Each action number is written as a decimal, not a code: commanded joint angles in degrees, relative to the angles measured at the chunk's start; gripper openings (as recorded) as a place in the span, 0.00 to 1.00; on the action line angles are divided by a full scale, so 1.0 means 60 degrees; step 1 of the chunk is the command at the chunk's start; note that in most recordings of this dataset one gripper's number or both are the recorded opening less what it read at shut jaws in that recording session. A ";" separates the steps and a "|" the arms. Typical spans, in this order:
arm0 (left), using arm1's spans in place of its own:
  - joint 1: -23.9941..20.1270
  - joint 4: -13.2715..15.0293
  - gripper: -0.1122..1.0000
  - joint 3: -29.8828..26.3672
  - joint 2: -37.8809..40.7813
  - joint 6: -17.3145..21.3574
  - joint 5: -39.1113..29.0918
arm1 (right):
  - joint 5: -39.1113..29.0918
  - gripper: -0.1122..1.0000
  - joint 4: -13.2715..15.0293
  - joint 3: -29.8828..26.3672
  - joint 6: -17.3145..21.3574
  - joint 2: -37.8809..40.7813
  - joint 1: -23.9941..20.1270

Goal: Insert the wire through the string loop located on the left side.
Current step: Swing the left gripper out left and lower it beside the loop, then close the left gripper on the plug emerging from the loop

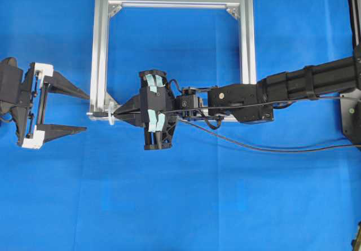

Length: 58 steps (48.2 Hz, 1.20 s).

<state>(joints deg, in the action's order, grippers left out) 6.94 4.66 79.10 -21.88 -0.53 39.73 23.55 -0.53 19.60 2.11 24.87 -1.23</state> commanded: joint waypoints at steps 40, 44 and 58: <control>-0.0059 -0.0029 0.91 -0.1230 0.2388 0.0176 0.0176 | 0.0029 0.09 0.0000 -0.0161 0.0015 -0.0249 -0.0015; -0.0073 -0.0029 0.91 -0.1245 0.2373 0.0161 0.0190 | 0.0044 0.09 0.0000 -0.0161 0.0015 -0.0249 -0.0015; -0.0073 -0.0029 0.90 -0.1274 0.2373 0.0161 0.0190 | 0.0044 0.09 0.0000 -0.0161 0.0015 -0.0249 -0.0015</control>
<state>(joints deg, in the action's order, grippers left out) 6.59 4.57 72.25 -7.21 0.44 40.34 23.47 -0.53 19.78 2.11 24.87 -1.14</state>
